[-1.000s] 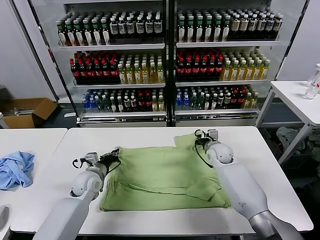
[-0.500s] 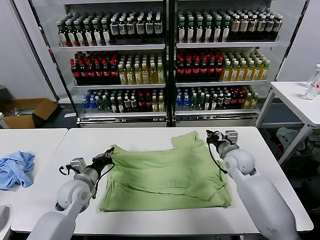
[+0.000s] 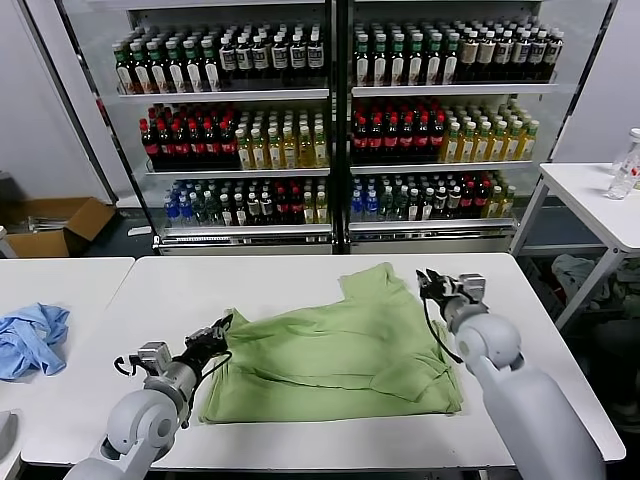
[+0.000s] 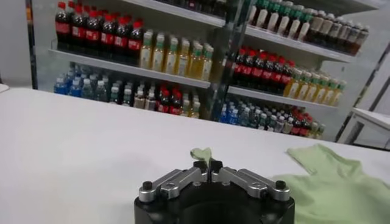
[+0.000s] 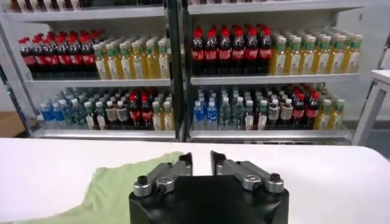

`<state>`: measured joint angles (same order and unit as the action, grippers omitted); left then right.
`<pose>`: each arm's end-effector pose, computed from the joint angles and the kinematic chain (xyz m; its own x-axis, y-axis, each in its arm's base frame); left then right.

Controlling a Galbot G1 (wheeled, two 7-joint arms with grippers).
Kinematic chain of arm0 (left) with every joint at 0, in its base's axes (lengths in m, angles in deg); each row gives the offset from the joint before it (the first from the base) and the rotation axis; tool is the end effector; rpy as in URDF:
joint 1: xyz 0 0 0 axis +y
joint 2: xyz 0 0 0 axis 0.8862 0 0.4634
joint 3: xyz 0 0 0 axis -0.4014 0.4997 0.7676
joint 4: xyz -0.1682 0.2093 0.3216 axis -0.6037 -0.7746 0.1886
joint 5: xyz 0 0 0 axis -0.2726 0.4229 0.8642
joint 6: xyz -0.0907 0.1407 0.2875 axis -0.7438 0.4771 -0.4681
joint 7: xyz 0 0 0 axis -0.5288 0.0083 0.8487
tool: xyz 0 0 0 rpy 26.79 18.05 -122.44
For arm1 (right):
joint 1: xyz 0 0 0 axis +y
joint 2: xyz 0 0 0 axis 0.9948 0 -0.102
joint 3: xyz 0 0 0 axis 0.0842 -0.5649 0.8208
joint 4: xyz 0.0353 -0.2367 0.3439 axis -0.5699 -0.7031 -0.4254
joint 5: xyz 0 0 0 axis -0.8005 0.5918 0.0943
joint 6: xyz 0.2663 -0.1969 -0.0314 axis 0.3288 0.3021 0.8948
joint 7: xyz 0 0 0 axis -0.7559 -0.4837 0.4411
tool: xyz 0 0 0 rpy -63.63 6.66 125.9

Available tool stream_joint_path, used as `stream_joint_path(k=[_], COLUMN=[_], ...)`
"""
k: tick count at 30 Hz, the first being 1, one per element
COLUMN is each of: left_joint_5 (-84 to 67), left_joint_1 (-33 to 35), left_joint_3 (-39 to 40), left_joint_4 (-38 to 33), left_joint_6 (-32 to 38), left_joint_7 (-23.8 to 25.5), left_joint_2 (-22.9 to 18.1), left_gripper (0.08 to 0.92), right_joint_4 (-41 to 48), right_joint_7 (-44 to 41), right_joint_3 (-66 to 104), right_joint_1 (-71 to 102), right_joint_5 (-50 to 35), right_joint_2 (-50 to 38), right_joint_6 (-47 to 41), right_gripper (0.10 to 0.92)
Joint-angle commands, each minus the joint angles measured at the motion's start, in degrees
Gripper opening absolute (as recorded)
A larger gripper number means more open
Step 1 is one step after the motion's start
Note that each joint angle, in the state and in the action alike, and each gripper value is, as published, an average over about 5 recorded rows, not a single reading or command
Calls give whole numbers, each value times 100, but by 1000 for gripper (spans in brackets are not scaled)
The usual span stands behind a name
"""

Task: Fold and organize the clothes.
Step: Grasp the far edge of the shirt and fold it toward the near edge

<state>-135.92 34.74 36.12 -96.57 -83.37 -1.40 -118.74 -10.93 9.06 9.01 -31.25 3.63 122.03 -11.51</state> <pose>0.2740 0.1226 -0.3399 -0.9098 0.2184 0.3528 0.1373 0.9609 -0.2405 0.4794 -0.0702 -0.3004 -0.8998 -0.1074 0.4228 -0.1206 0.9927 -0.0045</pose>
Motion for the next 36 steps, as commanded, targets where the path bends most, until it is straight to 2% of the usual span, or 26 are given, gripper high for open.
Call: stream_joint_path(k=[1,10,13,28,36], left_joint_5=[64,22,14,-149,-277], left_joint_1=[197,181,158,116,71], left_joint_3=[-77,-28,-3,-33,-55], left_joint_4=[-199,-245,-248,-220,-203], left_joint_6=[15,9,9,27,99], left_joint_7=[13,7,5,13,16], left_joint_2=[37,68,75,149,143], left_gripper=[86,86,86,86,86], right_joint_4=[2415,2740,2715,2490,1575], right_joint_7=[-104,-141,-135,-277,-244], right_joint_3=[-798,-828,-818,-691,-499], right_joint_1=[-1433,-1329,-1280,-1139,-881], right_joint_5=[610,571,491,273,-67], right_joint_2=[934,1068,1069,980,681], right_joint_6=[-49,-64,-63,58,449], right_gripper=[492,749,767,357,139])
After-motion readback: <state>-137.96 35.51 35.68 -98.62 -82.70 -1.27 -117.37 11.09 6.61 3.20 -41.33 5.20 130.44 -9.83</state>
